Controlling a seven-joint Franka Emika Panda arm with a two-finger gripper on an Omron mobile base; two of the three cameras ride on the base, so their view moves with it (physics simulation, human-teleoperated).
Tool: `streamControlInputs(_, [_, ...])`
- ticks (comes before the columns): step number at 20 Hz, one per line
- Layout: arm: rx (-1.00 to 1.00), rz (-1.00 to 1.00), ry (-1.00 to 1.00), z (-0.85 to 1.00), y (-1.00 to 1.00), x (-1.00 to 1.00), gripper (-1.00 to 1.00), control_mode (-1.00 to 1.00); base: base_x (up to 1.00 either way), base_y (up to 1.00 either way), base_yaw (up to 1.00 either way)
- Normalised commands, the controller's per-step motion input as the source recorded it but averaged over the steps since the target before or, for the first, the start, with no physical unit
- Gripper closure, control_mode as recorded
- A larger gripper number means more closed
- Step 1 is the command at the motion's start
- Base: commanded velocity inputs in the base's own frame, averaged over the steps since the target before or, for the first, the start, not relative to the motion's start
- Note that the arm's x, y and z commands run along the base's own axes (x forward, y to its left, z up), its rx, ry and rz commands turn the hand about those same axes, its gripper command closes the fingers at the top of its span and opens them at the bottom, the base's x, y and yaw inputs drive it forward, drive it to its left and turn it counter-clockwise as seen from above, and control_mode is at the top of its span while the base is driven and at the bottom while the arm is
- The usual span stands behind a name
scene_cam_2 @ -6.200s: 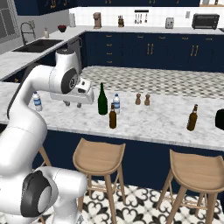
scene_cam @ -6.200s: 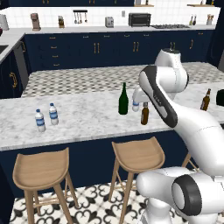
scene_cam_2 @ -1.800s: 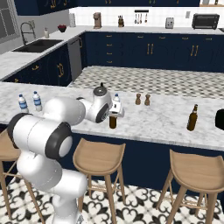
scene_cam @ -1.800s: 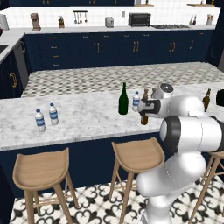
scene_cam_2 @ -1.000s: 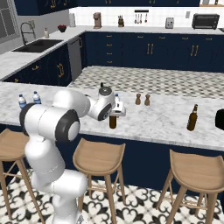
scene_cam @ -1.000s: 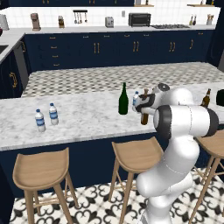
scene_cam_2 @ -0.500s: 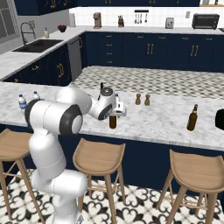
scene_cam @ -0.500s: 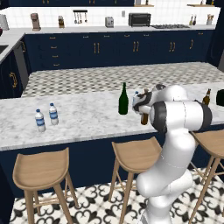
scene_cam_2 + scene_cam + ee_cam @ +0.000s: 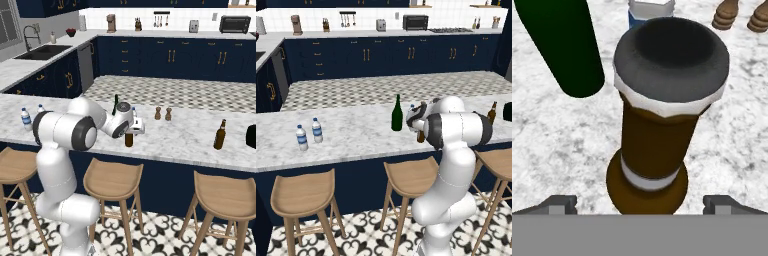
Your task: Move the plastic bottles in the middle to the plastics group, and the glass bottles in the middle to the glass group.
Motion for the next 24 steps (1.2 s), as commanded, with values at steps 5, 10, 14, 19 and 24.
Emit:
streamControlInputs(5, [0.0,0.01,0.0,-0.06,0.0,0.06,-1.0,-1.0,0.0,0.0,0.0])
streamControlInputs(10, [0.0,0.0,0.0,-0.05,0.0,0.0,-1.0,-1.0,0.0,0.0,0.0])
streamControlInputs(14, [0.0,0.0,0.0,0.0,0.0,0.0,-1.0,-1.0,0.0,0.0,0.0])
streamControlInputs(19, [0.0,0.0,-0.01,-0.02,0.0,0.07,-1.0,-1.0,0.0,0.0,0.0])
streamControlInputs(24, [0.0,0.0,0.0,0.0,0.0,0.06,-1.0,-1.0,0.0,0.0,0.0])
